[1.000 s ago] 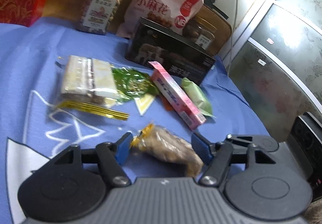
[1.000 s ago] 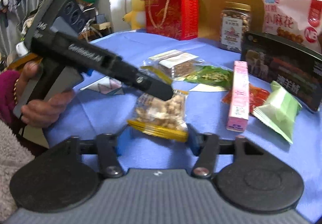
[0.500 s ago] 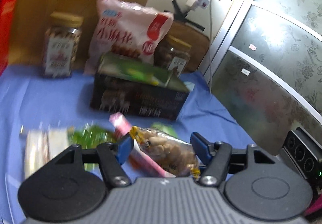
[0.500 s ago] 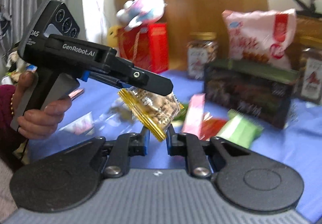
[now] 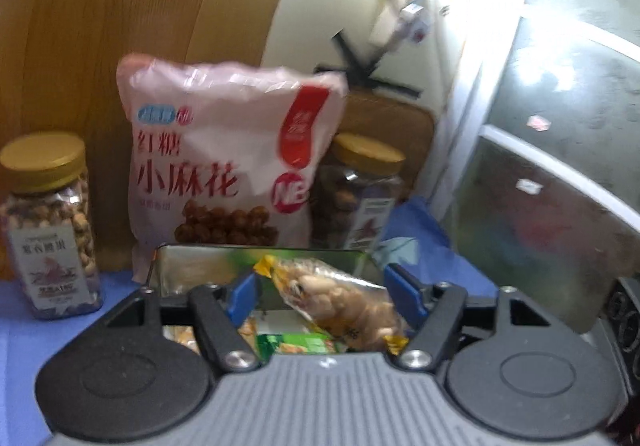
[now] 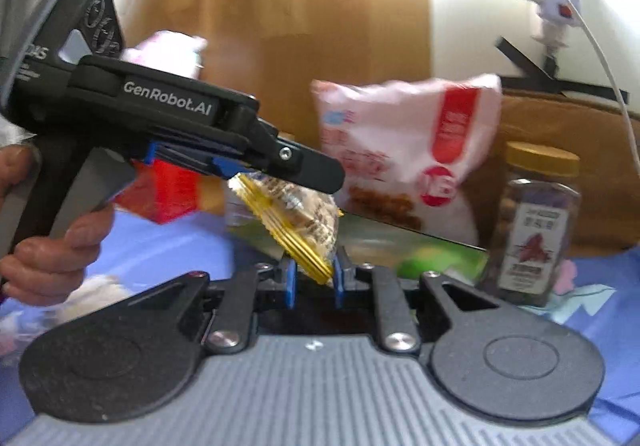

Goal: Organize snacks
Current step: 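Carry the clear peanut bag over the tin box and release it inside, then move the left gripper to the pink candy box and close on it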

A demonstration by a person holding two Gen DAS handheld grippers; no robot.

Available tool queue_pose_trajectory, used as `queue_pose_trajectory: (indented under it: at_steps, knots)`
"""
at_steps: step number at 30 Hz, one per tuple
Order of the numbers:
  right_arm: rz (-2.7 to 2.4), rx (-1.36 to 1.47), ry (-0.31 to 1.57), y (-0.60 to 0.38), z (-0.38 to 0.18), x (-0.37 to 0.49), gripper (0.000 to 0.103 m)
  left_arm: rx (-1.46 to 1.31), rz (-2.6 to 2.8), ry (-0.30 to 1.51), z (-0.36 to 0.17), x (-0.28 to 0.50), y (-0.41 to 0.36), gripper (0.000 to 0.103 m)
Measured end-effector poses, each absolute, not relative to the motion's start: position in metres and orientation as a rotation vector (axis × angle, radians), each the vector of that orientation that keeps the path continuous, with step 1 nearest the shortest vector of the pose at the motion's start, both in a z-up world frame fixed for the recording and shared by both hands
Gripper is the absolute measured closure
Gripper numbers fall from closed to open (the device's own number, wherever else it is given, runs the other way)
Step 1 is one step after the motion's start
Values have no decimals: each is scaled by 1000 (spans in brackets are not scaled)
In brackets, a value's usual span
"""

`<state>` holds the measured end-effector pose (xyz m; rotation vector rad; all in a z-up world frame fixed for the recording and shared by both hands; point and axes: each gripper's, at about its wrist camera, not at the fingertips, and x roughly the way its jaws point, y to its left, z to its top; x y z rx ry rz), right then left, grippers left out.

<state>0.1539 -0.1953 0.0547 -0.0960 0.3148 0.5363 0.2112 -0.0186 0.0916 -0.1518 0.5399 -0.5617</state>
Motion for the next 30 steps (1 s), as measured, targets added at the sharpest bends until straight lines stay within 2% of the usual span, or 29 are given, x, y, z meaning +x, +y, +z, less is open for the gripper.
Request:
queue_pose_trajectory:
  at_steps: [3, 6, 14, 20, 25, 30]
  knots:
    - [494, -33, 330, -208, 47, 162, 73, -177, -522, 587, 77, 225, -18, 30]
    - [504, 15, 322, -217, 48, 156, 59, -243, -528, 598, 72, 221, -4, 30]
    - [524, -21, 276, -209, 52, 120, 58, -252, -490, 568, 83, 180, 26, 27]
    - [528, -1, 276, -199, 63, 110, 58, -295, -517, 577, 93, 177, 19, 27]
    - [620, -31, 332, -191, 53, 88, 53, -328, -530, 534, 103, 151, 31, 27]
    - [725, -52, 418, -177, 31, 60, 50, -416, -513, 604, 78, 121, 62, 27]
